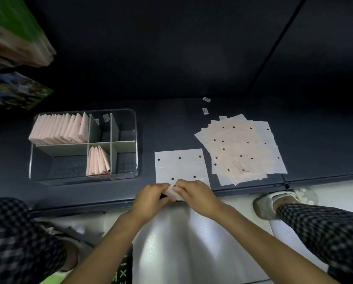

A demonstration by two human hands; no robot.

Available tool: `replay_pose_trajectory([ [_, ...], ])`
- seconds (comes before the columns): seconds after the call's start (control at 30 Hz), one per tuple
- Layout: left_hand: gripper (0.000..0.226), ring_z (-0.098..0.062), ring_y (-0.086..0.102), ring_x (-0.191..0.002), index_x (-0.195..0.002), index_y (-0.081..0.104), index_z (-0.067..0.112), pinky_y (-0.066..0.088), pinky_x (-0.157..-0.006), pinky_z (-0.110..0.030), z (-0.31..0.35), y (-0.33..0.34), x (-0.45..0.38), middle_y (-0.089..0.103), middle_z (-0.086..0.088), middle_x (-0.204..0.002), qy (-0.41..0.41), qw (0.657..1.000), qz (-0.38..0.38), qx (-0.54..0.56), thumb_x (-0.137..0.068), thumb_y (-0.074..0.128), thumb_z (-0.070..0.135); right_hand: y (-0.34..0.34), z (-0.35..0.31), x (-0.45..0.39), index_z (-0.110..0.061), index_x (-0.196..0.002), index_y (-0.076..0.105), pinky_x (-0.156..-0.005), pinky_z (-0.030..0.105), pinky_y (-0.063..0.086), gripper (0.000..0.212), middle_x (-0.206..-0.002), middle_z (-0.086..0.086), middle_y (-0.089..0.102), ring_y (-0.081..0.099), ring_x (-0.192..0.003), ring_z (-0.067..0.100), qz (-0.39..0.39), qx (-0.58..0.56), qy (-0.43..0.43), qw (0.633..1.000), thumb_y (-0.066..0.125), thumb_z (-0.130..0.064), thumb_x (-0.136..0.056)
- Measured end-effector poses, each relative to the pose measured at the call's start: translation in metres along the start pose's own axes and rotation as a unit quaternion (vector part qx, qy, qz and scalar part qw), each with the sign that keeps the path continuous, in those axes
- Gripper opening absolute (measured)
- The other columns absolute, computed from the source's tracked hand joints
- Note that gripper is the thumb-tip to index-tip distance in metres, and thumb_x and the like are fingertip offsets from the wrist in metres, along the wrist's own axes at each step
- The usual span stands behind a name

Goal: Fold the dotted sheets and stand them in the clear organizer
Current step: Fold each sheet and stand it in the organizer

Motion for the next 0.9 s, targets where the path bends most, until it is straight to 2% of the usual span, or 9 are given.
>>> replay_pose_trajectory([
  [0.13,0.03,-0.012,0.043,-0.061,-0.079,0.069,0.003,0.038,-0.06,-0.03,-0.02,-0.002,0.0,0.056,-0.007,-0.064,-0.058,0.993,0.002,0.107,-0.085,0.07,0.032,-0.008,0.012,-0.006,-0.028,-0.098,0.062,-0.079,0.027,0.044,0.03,-0.096,-0.011,0.065,0.057,-0.089,0.008,-0.109,-0.115,0.055,0.986,0.054,-0.055,-0.087],
  [0.23,0.005,-0.004,0.063,-0.07,-0.083,0.073,0.016,0.049,-0.067,-0.019,-0.03,-0.007,0.0,0.073,0.008,-0.078,-0.095,0.954,0.02,0.283,-0.086,0.069,0.016,-0.018,0.042,0.002,-0.035,-0.116,0.057,-0.096,0.021,0.038,0.05,-0.119,-0.018,0.059,0.05,-0.112,-0.001,-0.202,-0.157,0.109,0.961,0.069,-0.058,-0.073],
  [0.27,0.011,-0.002,0.067,-0.073,-0.084,0.072,0.02,0.049,-0.067,-0.013,-0.033,-0.01,0.0,0.074,0.009,-0.083,-0.103,0.935,0.036,0.336,-0.085,0.069,0.009,-0.023,0.052,0.003,-0.033,-0.117,0.057,-0.096,0.02,0.038,0.051,-0.119,-0.018,0.06,0.052,-0.112,0.0,-0.203,-0.166,0.119,0.958,0.072,-0.054,-0.073],
  [0.33,0.019,-0.001,0.069,-0.074,-0.085,0.07,0.021,0.049,-0.065,-0.01,-0.04,-0.014,0.0,0.074,0.011,-0.082,-0.126,0.905,0.072,0.401,-0.084,0.067,0.002,-0.03,0.067,-0.001,-0.026,-0.109,0.063,-0.089,0.018,0.046,0.032,-0.107,-0.014,0.068,0.061,-0.101,0.003,-0.158,-0.251,0.128,0.946,0.072,-0.037,-0.081],
  [0.4,0.016,0.0,0.068,-0.07,-0.086,0.068,0.021,0.05,-0.063,-0.011,-0.045,-0.015,0.0,0.073,0.013,-0.075,-0.147,0.891,0.095,0.419,-0.088,0.063,0.005,-0.032,0.083,-0.008,-0.016,-0.085,0.063,-0.08,0.023,0.052,0.009,-0.076,-0.01,0.066,0.063,-0.077,0.011,-0.062,-0.351,0.167,0.919,0.064,-0.023,-0.089],
  [0.47,0.012,-0.003,0.067,-0.068,-0.085,0.066,0.019,0.053,-0.066,-0.018,-0.052,-0.013,0.001,0.073,0.01,-0.072,-0.172,0.883,0.11,0.422,-0.091,0.06,0.011,-0.03,0.098,-0.012,-0.014,-0.066,0.046,-0.071,0.029,0.047,0.031,-0.056,-0.008,0.039,0.04,-0.062,0.016,0.015,-0.331,0.198,0.923,0.059,-0.023,-0.092],
  [0.6,0.028,-0.02,0.041,-0.066,-0.069,0.046,0.011,0.039,-0.068,-0.033,-0.064,-0.013,0.002,0.045,-0.011,-0.066,-0.211,0.879,0.148,0.402,-0.093,0.059,0.018,-0.021,0.106,-0.022,-0.016,-0.064,0.035,-0.059,0.024,0.031,0.037,-0.06,-0.004,0.031,0.029,-0.06,0.013,0.073,-0.213,0.209,0.952,0.053,-0.025,-0.095],
  [0.7,0.033,-0.015,0.033,-0.06,-0.066,0.042,0.014,0.034,-0.062,-0.028,-0.069,-0.017,-0.001,0.036,-0.004,-0.061,-0.222,0.89,0.175,0.358,-0.093,0.058,0.023,-0.021,0.108,-0.027,-0.012,-0.069,0.039,-0.05,0.016,0.029,0.032,-0.061,-0.004,0.037,0.032,-0.059,0.011,0.098,-0.15,0.213,0.96,0.049,-0.025,-0.097],
  [0.9,0.026,-0.011,0.04,-0.061,-0.07,0.047,0.014,0.034,-0.056,-0.01,-0.073,-0.023,-0.01,0.046,0.003,-0.065,-0.214,0.907,0.212,0.294,-0.095,0.052,0.015,-0.018,0.113,-0.028,-0.013,-0.068,0.034,-0.053,0.024,0.028,0.034,-0.06,-0.003,0.038,0.033,-0.058,0.014,0.118,-0.121,0.244,0.955,0.047,-0.023,-0.097],
])
Point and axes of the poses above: each hand's wrist, its own x-axis away from the middle knuckle, its own y-axis out of the palm, z = x × y, the point moved 10 cm from there along -x, towards the middle knuckle
